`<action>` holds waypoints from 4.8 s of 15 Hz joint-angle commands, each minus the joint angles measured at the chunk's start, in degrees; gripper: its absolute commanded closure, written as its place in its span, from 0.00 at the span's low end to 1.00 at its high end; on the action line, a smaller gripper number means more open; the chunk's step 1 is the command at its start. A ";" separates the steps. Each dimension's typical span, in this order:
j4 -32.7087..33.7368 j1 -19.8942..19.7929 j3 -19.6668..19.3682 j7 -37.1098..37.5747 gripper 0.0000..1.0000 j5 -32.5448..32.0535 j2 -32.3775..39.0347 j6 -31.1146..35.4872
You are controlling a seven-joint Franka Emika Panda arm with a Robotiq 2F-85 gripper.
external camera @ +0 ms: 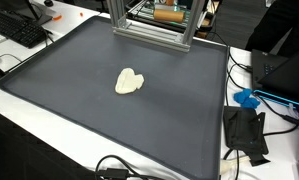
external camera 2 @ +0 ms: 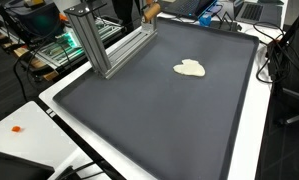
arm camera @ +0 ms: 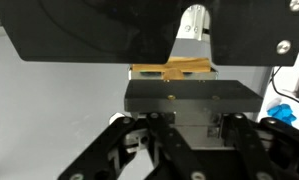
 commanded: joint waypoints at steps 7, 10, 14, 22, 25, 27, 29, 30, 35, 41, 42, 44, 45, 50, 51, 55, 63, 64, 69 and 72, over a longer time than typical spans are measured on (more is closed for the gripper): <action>-4.80 1.75 2.59 3.08 0.78 1.09 -9.26 -3.02; -5.93 1.46 2.39 3.38 0.78 1.05 -9.74 -1.88; -7.73 1.24 1.83 2.59 0.78 1.13 -9.58 0.34; -9.17 1.48 1.51 2.21 0.78 1.29 -10.06 -0.42; -8.86 1.77 1.29 1.33 0.78 0.99 -10.47 -2.33; -8.89 2.08 1.09 0.26 0.78 1.04 -10.54 -2.87; -8.87 2.46 0.79 -1.14 0.78 1.13 -10.52 -3.57; -8.86 2.60 0.63 -1.94 0.78 1.05 -10.64 -3.99; -8.87 2.64 1.02 -1.78 0.78 0.94 -10.90 -5.50; -7.16 1.61 0.87 -2.26 0.05 -0.81 -9.94 -5.47; -6.60 1.43 0.70 -2.58 0.01 -1.25 -9.73 -5.71; -5.21 1.13 0.44 -3.41 0.00 -2.25 -9.16 -5.91; -4.39 0.89 0.31 -3.87 0.00 -2.91 -8.74 -5.75; 0.72 0.47 -1.11 -6.90 0.00 -3.88 -4.61 -4.16; 1.77 0.40 -1.40 -7.22 0.00 -3.40 -3.18 -3.41; 5.04 -0.92 -1.58 -4.93 0.00 -2.37 4.44 3.55; 7.39 -3.97 -2.25 -1.07 0.00 -3.47 19.76 18.91; 7.54 -3.84 -2.70 -2.18 0.00 -2.71 20.92 19.72; 7.21 -3.64 -2.75 -2.42 0.00 -3.05 20.89 19.54; 7.34 -3.62 -2.74 -2.42 0.00 -3.06 20.55 19.54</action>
